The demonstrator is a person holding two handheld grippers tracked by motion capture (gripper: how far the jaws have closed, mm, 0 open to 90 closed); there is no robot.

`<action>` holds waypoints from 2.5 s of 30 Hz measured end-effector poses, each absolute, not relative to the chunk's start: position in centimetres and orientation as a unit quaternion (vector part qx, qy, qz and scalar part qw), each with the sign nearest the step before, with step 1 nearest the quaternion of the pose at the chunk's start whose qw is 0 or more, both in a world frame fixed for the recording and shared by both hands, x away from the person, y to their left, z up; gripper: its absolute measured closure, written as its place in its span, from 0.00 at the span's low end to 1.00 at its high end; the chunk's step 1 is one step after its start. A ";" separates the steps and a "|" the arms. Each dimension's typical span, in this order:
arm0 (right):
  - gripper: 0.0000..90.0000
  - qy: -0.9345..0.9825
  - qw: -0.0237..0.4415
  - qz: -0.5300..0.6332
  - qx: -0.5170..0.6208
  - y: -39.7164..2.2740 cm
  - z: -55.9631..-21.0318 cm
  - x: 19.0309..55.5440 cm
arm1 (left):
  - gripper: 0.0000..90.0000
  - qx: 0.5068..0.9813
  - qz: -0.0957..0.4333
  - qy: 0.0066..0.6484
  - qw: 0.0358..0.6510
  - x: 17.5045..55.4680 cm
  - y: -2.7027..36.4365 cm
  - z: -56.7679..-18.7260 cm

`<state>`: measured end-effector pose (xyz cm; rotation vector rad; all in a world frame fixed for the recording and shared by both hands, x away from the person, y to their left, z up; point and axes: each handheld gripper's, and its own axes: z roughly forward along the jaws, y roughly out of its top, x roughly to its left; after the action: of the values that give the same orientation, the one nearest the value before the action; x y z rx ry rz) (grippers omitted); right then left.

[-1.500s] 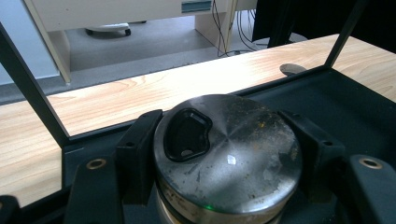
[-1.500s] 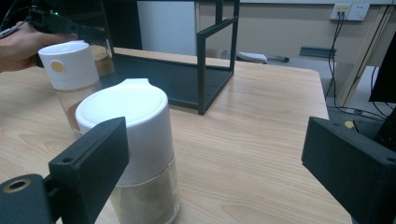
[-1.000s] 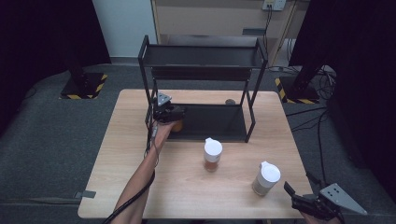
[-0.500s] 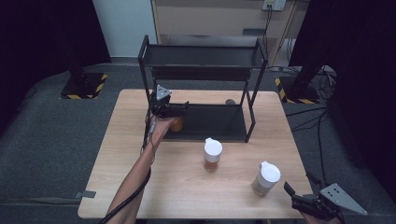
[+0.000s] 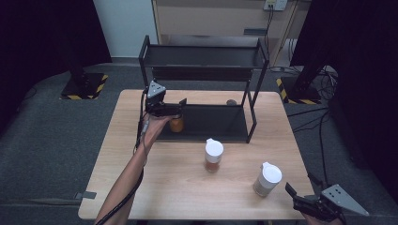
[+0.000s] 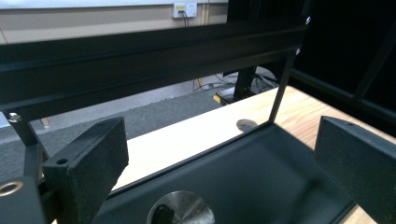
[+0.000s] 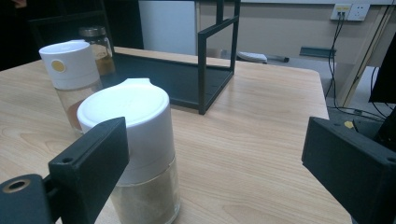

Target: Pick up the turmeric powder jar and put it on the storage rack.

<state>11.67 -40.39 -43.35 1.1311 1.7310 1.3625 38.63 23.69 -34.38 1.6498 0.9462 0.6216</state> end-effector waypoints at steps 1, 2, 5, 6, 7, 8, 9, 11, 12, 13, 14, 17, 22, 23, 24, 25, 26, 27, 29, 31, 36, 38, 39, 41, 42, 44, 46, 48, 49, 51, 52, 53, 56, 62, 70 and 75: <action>0.08 0.661 0.326 0.520 0.432 -40.4 -43.3 11.7 | 0.02 0.695 0.264 0.395 0.540 38.4 23.8 -34.1; 0.08 0.661 0.327 0.520 0.431 -40.4 -43.3 11.7 | 0.02 0.696 0.264 0.392 0.541 38.2 23.9 -33.9; 0.08 0.661 0.327 0.520 0.431 -40.4 -43.3 11.6 | 0.02 0.698 0.264 0.383 0.544 37.6 24.2 -33.4; 0.08 0.661 0.327 0.520 0.431 -40.4 -43.3 11.6 | 0.02 0.699 0.262 0.380 0.546 37.4 24.3 -33.3; 0.08 0.661 0.327 0.520 0.431 -40.4 -43.3 11.6 | 0.02 0.701 0.260 0.375 0.547 37.1 24.4 -33.0; 0.08 0.661 0.327 0.520 0.431 -40.4 -43.3 11.6 | 0.02 0.704 0.260 0.371 0.547 36.9 24.5 -32.8; 0.08 0.661 0.328 0.519 0.431 -40.3 -43.3 11.7 | 0.02 0.706 0.257 0.366 0.549 36.7 24.7 -32.6; 0.08 0.662 0.327 0.519 0.431 -40.3 -43.3 11.7 | 0.02 0.708 0.255 0.360 0.552 36.3 24.9 -32.4; 0.08 0.662 0.327 0.519 0.431 -40.4 -43.3 11.6 | 0.02 0.709 0.254 0.356 0.554 36.1 25.0 -32.4; 0.08 0.661 0.327 0.519 0.431 -40.3 -43.3 11.6 | 0.02 0.709 0.251 0.351 0.557 35.9 25.2 -32.4; 0.08 0.661 0.327 0.519 0.431 -40.4 -43.3 11.7 | 0.02 0.710 0.250 0.348 0.559 35.6 25.3 -32.4; 0.08 0.662 0.327 0.519 0.431 -40.3 -43.3 11.7 | 0.02 0.711 0.245 0.341 0.564 35.1 25.7 -32.4; 0.08 0.662 0.327 0.518 0.431 -40.3 -43.3 11.7 | 0.02 0.713 0.237 0.327 0.573 34.0 26.3 -32.6; 0.08 0.662 0.327 0.518 0.431 -40.3 -43.3 11.7 | 0.02 0.713 0.238 0.324 0.574 33.8 26.4 -32.8; 0.08 0.662 0.327 0.518 0.431 -40.3 -43.3 11.7 | 0.02 0.713 0.238 0.322 0.576 33.5 26.4 -32.9; 0.08 0.663 0.327 0.518 0.431 -40.3 -43.3 11.7 | 0.02 0.714 0.236 0.318 0.577 33.2 26.5 -33.0; 0.08 0.663 0.327 0.517 0.431 -40.3 -43.3 11.7 | 0.02 0.715 0.235 0.314 0.578 33.0 26.6 -33.1; 0.08 0.663 0.327 0.517 0.431 -40.3 -43.3 11.7 | 0.02 0.717 0.235 0.310 0.579 32.7 26.6 -33.1; 0.08 0.663 0.327 0.517 0.430 -40.3 -43.3 11.7 | 0.02 0.718 0.234 0.303 0.581 32.3 26.7 -33.3; 0.08 0.663 0.327 0.518 0.431 -40.3 -43.3 11.7 | 0.02 0.718 0.232 0.297 0.585 31.7 26.9 -33.5; 0.08 0.663 0.327 0.518 0.430 -40.3 -43.3 11.7 | 0.02 0.717 0.228 0.292 0.591 30.3 27.5 -34.3; 0.08 0.663 0.327 0.518 0.430 -40.3 -43.3 11.7 | 0.02 0.716 0.226 0.292 0.593 29.7 27.8 -34.6; 0.08 0.664 0.328 0.517 0.430 -40.3 -43.3 11.7 | 0.02 0.714 0.226 0.294 0.594 29.3 28.0 -34.9; 0.08 0.663 0.328 0.517 0.430 -40.3 -43.3 11.7 | 0.02 0.712 0.224 0.296 0.596 28.8 28.4 -35.2; 0.08 0.664 0.327 0.517 0.430 -40.3 -43.3 11.7 | 0.02 0.712 0.225 0.295 0.596 28.6 28.6 -35.3; 0.08 0.664 0.328 0.517 0.429 -40.3 -43.3 11.7 | 0.02 0.711 0.230 0.295 0.595 27.9 28.9 -35.8; 0.08 0.664 0.328 0.516 0.429 -40.2 -43.3 11.7 | 0.02 0.709 0.229 0.297 0.597 27.3 29.2 -36.5; 0.08 0.664 0.328 0.516 0.430 -40.2 -43.3 11.7 | 0.02 0.711 0.231 0.297 0.594 26.8 29.4 -36.9; 0.08 0.664 0.328 0.516 0.430 -40.2 -43.3 11.7 | 0.02 0.712 0.234 0.296 0.592 26.4 29.5 -37.2; 0.08 0.664 0.328 0.516 0.430 -40.2 -43.2 11.7 | 0.02 0.713 0.238 0.295 0.590 25.9 29.8 -37.6; 0.08 0.664 0.328 0.516 0.430 -40.2 -43.2 11.7 | 0.02 0.713 0.238 0.297 0.589 25.6 29.9 -37.8; 0.08 0.664 0.329 0.516 0.430 -40.2 -43.3 11.7 | 0.02 0.712 0.236 0.299 0.590 25.4 30.0 -38.1; 0.08 0.665 0.328 0.515 0.431 -40.2 -43.2 11.7 | 0.02 0.714 0.228 0.301 0.589 24.7 30.5 -38.9; 0.08 0.665 0.328 0.514 0.431 -40.2 -43.2 11.7 | 0.02 0.714 0.221 0.303 0.591 23.4 31.4 -40.5; 0.08 0.665 0.328 0.514 0.431 -40.2 -43.2 11.7 | 0.02 0.711 0.202 0.321 0.593 22.0 33.0 -42.7; 0.08 0.665 0.328 0.515 0.431 -40.2 -43.2 11.7 | 0.02 0.708 0.199 0.335 0.589 20.9 33.5 -43.7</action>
<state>11.75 -40.18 -43.23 1.1277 1.7406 1.3477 20.94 33.54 -43.71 1.6475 0.7793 0.4645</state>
